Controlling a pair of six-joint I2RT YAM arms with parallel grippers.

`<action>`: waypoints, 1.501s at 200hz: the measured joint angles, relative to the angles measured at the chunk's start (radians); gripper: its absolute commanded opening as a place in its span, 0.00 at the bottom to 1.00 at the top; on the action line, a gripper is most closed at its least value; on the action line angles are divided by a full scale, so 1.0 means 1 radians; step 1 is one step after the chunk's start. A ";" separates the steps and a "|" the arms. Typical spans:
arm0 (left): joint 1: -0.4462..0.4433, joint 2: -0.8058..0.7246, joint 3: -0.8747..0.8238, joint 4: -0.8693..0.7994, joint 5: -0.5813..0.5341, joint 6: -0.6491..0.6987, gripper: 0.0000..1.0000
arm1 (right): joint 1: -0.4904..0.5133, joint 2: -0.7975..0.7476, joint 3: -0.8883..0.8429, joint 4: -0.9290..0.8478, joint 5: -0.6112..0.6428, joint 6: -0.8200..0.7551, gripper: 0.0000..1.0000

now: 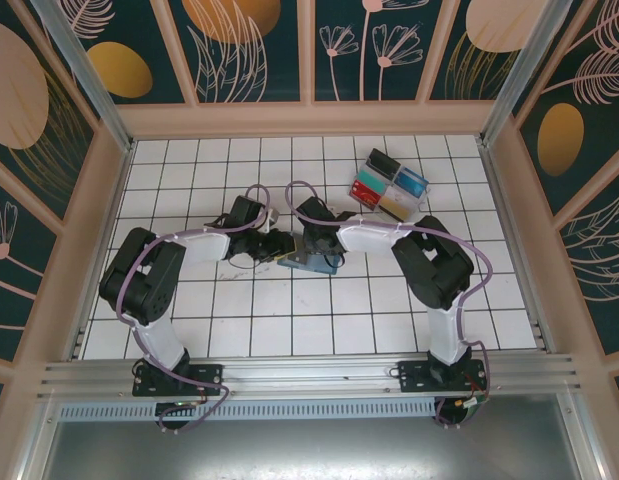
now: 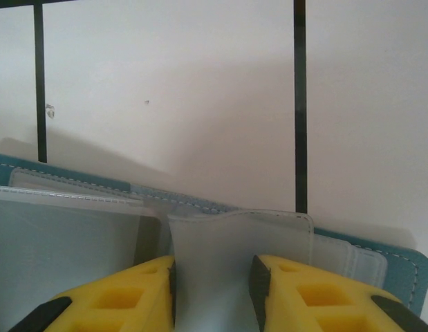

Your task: Take the credit cards out of the card holder

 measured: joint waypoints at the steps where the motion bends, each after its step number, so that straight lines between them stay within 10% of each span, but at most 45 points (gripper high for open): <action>1: 0.000 0.000 0.000 0.000 0.002 0.000 0.30 | 0.000 -0.001 -0.001 0.001 -0.001 0.000 0.36; 167: -0.111 0.035 0.013 0.203 0.136 -0.106 0.38 | -0.184 -0.455 -0.269 0.174 -0.143 0.037 0.44; 300: 0.029 -0.091 -0.054 0.076 -0.039 -0.088 0.39 | -0.052 -0.034 0.034 -0.102 -0.098 0.006 0.56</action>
